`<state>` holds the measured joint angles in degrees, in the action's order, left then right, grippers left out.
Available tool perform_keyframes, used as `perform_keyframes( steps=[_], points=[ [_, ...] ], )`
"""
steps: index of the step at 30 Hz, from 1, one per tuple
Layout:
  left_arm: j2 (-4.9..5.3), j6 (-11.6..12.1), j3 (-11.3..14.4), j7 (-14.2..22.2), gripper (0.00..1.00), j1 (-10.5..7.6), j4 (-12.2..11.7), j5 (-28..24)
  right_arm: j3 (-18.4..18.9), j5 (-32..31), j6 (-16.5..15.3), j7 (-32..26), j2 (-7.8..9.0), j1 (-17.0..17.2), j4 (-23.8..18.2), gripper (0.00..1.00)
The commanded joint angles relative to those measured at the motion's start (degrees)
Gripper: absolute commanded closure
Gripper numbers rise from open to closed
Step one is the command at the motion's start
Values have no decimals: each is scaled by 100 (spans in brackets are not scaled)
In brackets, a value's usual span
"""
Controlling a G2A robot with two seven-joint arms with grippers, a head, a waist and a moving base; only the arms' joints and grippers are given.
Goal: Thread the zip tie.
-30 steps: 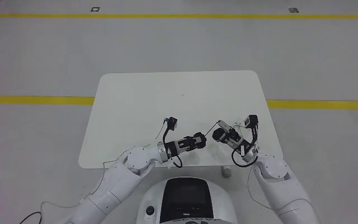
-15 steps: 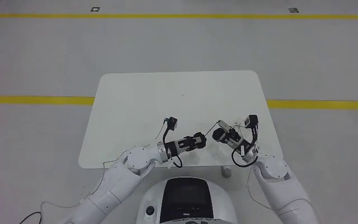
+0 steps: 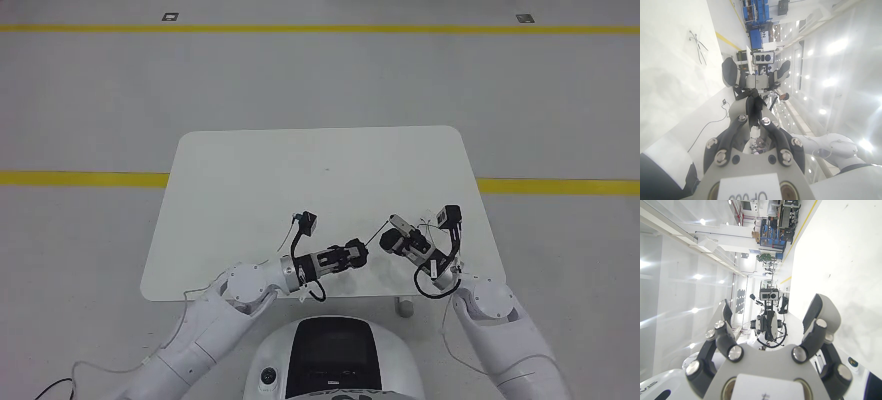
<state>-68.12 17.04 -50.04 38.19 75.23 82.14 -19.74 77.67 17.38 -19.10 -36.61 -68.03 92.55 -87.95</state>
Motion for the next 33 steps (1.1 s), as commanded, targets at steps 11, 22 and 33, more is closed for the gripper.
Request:
perform_keyframes(
  steps=[11,22,33],
  points=[
    [339,-68,-805,1333,100,262,62,-343,42,428,314,-1231,67,-349,240,0],
    [343,-289,-650,1622,100,43,114,-389,-37,907,419,-3146,141,-1119,1062,0],
    [345,-402,-496,1917,100,-178,-36,-243,-11,1288,596,-3661,168,-1233,1341,0]
  ],
)
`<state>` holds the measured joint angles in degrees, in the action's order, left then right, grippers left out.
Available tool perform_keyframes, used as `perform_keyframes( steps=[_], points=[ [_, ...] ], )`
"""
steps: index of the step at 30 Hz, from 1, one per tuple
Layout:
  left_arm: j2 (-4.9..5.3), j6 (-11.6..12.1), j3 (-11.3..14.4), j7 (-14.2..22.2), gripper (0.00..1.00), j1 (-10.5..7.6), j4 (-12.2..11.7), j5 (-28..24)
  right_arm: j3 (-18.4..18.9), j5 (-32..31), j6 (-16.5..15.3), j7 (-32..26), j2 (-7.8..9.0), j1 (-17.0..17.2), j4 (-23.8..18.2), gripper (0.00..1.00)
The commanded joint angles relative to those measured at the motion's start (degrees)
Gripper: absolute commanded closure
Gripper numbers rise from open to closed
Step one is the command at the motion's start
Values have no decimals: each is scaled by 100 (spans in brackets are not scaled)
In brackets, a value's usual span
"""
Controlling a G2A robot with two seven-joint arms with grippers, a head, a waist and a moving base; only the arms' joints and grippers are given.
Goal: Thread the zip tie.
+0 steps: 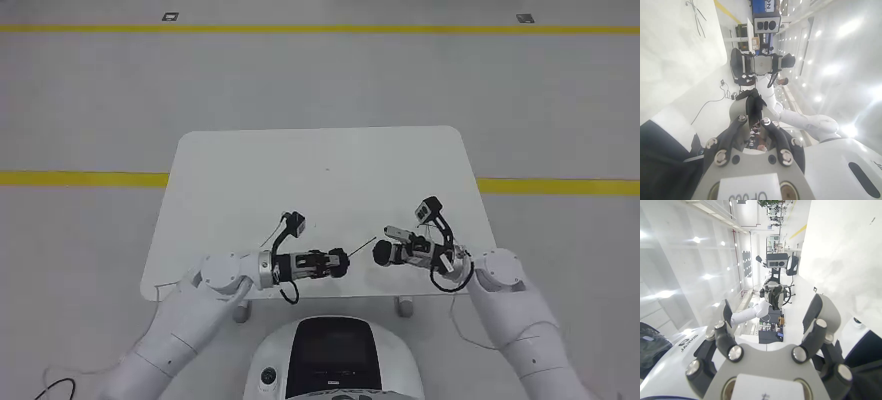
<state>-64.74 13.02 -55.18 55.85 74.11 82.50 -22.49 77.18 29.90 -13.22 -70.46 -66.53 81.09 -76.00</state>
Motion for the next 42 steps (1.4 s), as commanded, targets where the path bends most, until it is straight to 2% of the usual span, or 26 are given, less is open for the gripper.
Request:
perform_keyframes(
  steps=[1,3,8,11,12,36,38,42],
  points=[
    [14,6,19,192,100,-97,-117,67,31,97,44,-471,26,-160,262,0],
    [38,31,16,268,100,-120,-174,178,32,270,106,-878,40,-403,589,0],
    [75,111,-10,396,100,-48,-235,1,-416,347,158,-918,99,-880,939,0],
    [78,282,24,637,100,-72,-294,-229,-920,326,209,-918,187,-1198,1044,0],
    [75,405,37,684,100,-91,-317,-260,-963,343,211,-918,199,-1231,1072,0],
    [73,432,40,681,100,-88,-336,-294,-963,343,211,-918,199,-1231,1072,0],
    [73,432,40,681,100,-88,-336,-294,-952,342,207,-744,200,-1169,1011,0],
    [73,432,40,681,100,-88,-336,-294,-890,433,119,-918,258,-1051,892,0]
  ],
)
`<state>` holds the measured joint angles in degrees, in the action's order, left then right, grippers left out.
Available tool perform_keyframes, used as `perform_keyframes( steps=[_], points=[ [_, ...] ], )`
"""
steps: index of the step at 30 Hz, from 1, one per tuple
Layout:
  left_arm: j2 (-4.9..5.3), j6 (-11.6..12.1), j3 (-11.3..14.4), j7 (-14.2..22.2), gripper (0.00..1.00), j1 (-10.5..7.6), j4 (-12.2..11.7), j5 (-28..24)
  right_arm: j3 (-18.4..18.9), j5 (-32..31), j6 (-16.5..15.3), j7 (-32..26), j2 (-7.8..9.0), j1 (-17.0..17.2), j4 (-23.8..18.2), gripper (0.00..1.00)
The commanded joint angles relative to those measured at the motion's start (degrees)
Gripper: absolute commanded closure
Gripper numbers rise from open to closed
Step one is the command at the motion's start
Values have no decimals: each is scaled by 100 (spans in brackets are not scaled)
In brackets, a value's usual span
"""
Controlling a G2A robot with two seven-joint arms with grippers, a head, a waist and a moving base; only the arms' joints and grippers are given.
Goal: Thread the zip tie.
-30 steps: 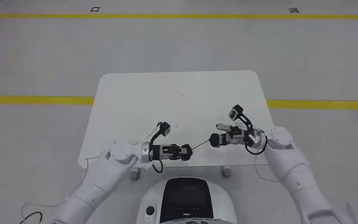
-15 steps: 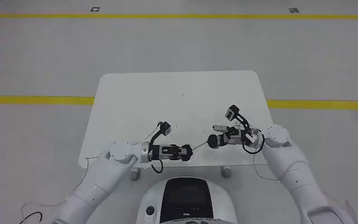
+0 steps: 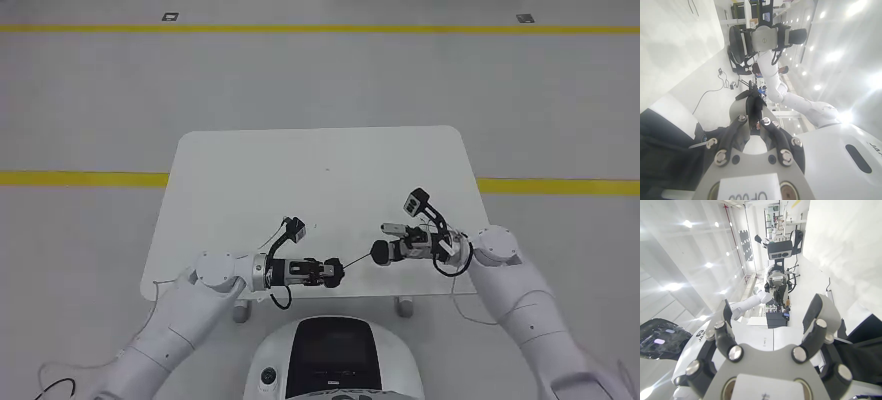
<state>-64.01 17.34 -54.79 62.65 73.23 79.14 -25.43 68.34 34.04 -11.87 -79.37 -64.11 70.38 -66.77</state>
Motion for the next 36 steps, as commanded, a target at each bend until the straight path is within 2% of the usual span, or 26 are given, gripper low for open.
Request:
perform_keyframes(
  steps=[1,5,28,32,36],
  points=[
    [0,0,0,0,100,0,0,0,-45,45,-42,-27,41,45,-78,0],
    [0,0,0,0,100,0,0,0,-289,42,-176,-27,146,39,-157,0],
    [0,0,0,0,100,0,0,0,-289,42,-176,-27,146,39,-157,0],
    [0,0,0,0,100,0,0,0,-275,-63,-75,180,159,56,-306,0],
    [0,0,0,0,100,0,0,0,-250,-21,-130,63,171,33,-326,0]
  ],
)
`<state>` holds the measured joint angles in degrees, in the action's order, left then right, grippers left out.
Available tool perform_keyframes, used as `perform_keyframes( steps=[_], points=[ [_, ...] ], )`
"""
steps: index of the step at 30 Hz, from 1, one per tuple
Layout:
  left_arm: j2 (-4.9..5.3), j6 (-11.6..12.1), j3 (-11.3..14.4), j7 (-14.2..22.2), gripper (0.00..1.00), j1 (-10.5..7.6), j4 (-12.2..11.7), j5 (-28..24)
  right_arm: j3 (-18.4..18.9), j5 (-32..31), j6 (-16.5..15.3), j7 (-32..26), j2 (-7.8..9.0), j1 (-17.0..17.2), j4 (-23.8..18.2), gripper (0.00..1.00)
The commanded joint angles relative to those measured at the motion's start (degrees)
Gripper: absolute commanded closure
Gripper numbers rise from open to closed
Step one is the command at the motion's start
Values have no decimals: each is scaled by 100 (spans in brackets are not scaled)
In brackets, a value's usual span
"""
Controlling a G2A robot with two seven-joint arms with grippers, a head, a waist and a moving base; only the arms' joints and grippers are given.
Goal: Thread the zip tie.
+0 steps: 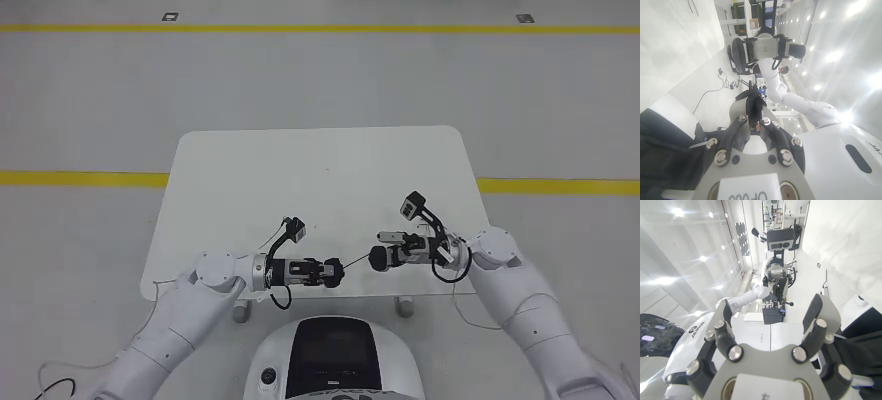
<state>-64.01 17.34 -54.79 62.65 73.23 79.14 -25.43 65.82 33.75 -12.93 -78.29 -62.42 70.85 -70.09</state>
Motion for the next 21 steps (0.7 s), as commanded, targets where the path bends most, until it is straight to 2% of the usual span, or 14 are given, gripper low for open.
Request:
perform_keyframes(
  steps=[1,5,6,8,12,16,21],
  points=[
    [0,0,0,0,100,0,0,0,-1,23,-39,-94,3,-28,34,0],
    [0,0,0,0,100,0,0,0,-61,30,-72,-135,-4,-151,258,0],
    [0,0,0,0,100,0,0,0,-99,24,-85,-135,-6,-196,314,20],
    [0,0,0,0,100,0,0,0,-159,49,-114,-135,-5,-258,385,52],
    [0,0,0,0,100,0,0,0,-304,104,-201,-135,14,-384,529,62],
    [0,0,0,0,100,0,0,0,-470,236,-342,-135,40,-490,666,68],
    [0,0,0,0,100,0,0,0,-736,361,-555,-135,90,-609,797,69]
  ],
)
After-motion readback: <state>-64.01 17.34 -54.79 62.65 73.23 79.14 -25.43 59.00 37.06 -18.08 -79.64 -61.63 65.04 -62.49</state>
